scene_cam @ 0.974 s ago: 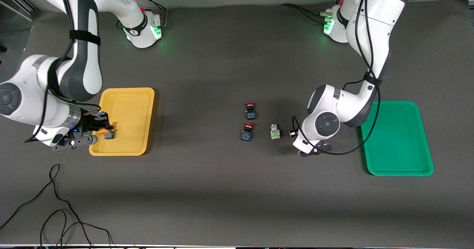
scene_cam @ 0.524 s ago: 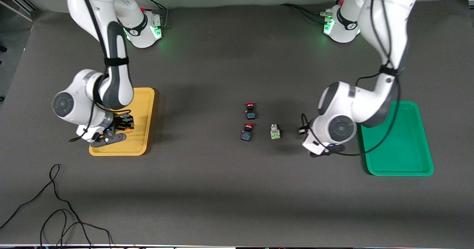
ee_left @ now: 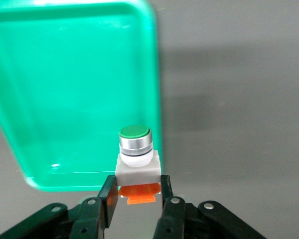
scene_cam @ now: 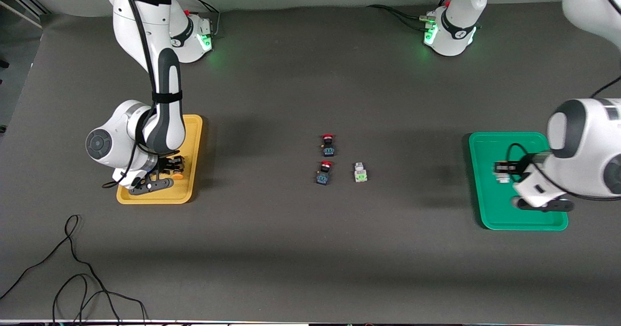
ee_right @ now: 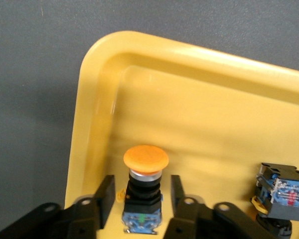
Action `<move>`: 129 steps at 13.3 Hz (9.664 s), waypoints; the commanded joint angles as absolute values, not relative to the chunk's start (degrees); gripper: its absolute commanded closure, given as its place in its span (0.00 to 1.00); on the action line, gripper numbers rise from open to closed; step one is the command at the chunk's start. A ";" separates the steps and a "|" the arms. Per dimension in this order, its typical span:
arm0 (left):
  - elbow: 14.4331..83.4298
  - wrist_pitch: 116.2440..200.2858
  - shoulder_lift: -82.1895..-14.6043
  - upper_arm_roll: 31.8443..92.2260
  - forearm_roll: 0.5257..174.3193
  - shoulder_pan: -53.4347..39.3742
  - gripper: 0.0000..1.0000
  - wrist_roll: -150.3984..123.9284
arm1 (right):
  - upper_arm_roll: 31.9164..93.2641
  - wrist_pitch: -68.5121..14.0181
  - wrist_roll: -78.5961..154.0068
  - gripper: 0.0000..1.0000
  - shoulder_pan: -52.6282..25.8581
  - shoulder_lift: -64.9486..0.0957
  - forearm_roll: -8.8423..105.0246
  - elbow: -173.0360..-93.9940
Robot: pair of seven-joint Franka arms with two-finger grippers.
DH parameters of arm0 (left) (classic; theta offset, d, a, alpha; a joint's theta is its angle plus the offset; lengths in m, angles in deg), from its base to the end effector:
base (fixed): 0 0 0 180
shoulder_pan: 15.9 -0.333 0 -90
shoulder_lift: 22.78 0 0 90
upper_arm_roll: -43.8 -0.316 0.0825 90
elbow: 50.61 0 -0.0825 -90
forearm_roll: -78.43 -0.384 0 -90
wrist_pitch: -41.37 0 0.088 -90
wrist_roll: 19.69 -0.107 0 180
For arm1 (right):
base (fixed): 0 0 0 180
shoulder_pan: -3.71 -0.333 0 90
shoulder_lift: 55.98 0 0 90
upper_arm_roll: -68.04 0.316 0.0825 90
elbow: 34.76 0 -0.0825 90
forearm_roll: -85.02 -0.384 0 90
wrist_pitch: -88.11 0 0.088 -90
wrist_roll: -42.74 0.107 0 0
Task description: Place green and yellow buttons in trays
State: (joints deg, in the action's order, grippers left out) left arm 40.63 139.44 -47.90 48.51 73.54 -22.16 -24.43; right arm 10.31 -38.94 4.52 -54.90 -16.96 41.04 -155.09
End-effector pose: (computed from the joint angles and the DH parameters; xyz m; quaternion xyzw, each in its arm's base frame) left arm 0.6389 0.0311 0.3591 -0.9864 0.0390 0.1590 0.0142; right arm 0.5572 0.0270 0.2145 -0.9932 -0.1023 0.0538 0.0132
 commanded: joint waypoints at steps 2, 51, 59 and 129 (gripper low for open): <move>43.17 147.77 -50.62 49.25 70.79 -29.15 0.99 -35.04 | 8.29 -32.07 5.11 0.00 -54.91 -18.62 40.37 -150.97; 41.42 170.30 -67.69 62.43 69.29 -0.26 1.00 30.83 | 67.35 0.40 42.39 0.00 4.52 -54.49 84.41 -123.53; 36.43 153.93 -60.50 62.43 69.82 -2.54 1.00 31.74 | 66.11 0.40 42.47 0.00 3.27 -54.66 84.58 -123.79; 42.82 131.18 -23.48 44.76 74.65 -10.54 0.00 -21.62 | 66.02 -0.22 42.47 0.00 3.27 -53.87 86.17 -124.05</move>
